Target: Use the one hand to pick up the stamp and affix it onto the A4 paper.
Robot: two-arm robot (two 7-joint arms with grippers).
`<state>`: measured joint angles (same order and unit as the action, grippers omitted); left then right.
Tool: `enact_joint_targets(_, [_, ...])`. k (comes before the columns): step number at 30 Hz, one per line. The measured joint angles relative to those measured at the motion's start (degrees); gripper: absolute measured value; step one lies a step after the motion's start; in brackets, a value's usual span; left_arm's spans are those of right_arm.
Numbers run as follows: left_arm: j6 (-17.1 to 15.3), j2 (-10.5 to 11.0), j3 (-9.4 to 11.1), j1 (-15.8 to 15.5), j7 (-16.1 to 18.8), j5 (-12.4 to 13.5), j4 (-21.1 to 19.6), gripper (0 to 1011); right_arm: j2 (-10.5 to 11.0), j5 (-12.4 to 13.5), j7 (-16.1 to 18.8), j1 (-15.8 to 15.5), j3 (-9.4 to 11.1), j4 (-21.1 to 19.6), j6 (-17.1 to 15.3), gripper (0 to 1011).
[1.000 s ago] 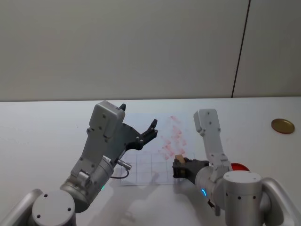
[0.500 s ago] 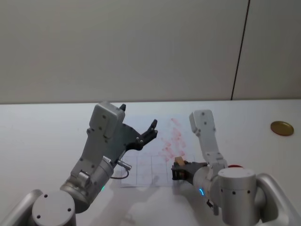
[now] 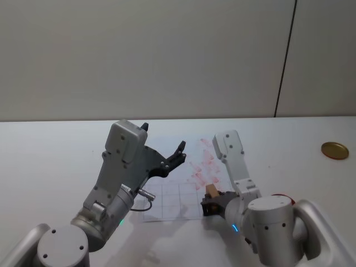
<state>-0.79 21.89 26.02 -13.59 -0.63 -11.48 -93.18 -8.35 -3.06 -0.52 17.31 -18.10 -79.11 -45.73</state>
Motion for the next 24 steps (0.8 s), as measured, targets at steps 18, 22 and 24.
enact_joint_targets(18, [0.0, 0.0, 0.0, 0.0, 0.0, 0.0, 0.0, 993, 0.54, -3.04, 0.99, -1.68, -0.31, -2.94, 0.51, 216])
enact_joint_targets(22, [0.0, 0.0, 0.0, 0.0, 0.0, 0.0, 0.0, 993, 0.84, -2.43, 0.95, -2.52, -0.04, -4.44, 1.77, 214])
enact_joint_targets(24, [0.0, 0.0, 0.0, 0.0, 0.0, 0.0, 0.0, 993, 1.1, -1.93, 0.82, -3.21, 0.22, -5.43, 2.68, 216])
